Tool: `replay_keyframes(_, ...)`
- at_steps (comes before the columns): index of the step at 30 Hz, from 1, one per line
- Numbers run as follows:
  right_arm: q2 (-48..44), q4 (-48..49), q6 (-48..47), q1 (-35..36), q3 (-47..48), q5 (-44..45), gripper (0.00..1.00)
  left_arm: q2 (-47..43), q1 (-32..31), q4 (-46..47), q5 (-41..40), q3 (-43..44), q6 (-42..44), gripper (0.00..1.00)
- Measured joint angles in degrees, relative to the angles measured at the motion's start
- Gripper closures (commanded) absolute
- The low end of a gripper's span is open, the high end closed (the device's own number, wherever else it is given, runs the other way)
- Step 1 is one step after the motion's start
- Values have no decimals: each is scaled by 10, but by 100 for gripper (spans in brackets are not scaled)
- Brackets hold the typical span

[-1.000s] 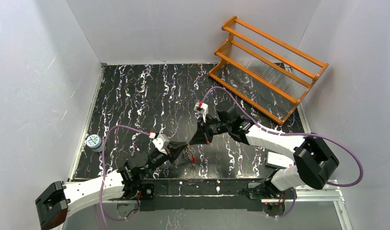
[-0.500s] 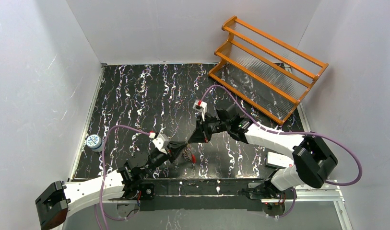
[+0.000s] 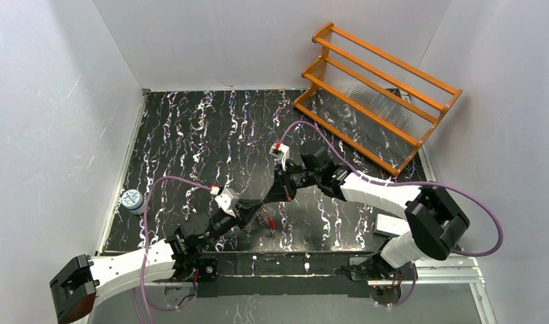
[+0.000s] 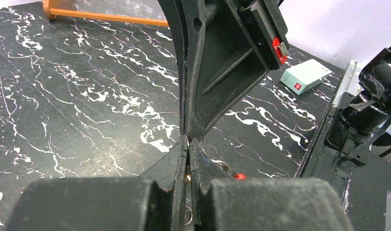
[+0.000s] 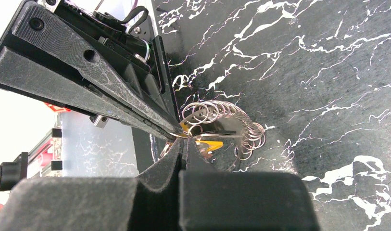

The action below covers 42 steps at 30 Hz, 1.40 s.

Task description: Put the keys on the keyring

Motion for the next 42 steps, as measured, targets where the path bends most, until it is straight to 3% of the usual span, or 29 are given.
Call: replay_keyframes(42, 21, 80, 106, -31, -31, -56, 99, 1, 0, 16, 14, -7, 3, 100)
